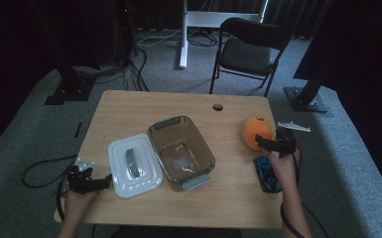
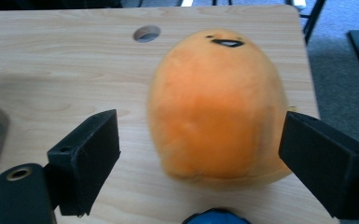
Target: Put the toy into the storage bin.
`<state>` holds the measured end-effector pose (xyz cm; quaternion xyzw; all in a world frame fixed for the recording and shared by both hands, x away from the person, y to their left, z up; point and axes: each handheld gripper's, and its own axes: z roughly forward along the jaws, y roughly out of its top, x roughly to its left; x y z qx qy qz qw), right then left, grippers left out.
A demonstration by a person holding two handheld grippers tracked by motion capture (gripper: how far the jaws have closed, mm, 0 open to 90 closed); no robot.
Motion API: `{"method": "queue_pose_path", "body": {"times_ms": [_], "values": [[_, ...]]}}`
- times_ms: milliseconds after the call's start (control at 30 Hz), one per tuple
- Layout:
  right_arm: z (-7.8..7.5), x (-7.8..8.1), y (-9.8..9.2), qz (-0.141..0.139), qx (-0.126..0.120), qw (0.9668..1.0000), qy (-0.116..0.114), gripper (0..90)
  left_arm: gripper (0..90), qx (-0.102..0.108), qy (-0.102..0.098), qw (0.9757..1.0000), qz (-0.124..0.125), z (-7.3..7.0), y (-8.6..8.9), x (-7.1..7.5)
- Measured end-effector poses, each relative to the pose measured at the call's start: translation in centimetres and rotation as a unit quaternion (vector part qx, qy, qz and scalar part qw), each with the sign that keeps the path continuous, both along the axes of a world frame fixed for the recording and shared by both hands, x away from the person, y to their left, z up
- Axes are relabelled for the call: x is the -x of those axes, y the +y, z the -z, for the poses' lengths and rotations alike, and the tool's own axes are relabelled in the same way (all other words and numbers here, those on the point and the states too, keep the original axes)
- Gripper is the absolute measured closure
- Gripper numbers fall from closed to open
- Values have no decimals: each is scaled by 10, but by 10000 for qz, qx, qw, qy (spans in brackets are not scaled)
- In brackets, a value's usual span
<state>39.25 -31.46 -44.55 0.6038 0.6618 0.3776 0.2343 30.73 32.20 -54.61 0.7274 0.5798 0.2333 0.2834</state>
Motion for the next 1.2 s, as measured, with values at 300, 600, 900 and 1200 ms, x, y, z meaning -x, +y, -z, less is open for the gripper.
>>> {"method": "queue_pose_path", "body": {"times_ms": [300, 600, 900, 1200], "values": [[4, -18, -11, 91, 24, 9999, 74, 115, 2, -1, 0, 10000, 0, 0, 0, 0], [16, -38, -15, 61, 60, 9996, 266, 120, 2, -3, 1, 10000, 8, 0, 0, 0], [26, -48, -14, -29, 141, 9989, 444, 129, 2, 2, -2, 10000, 35, 0, 0, 0], [36, -52, -8, -235, 214, 9981, 527, 132, 2, 7, -7, 10000, 77, 0, 0, 0]]}}
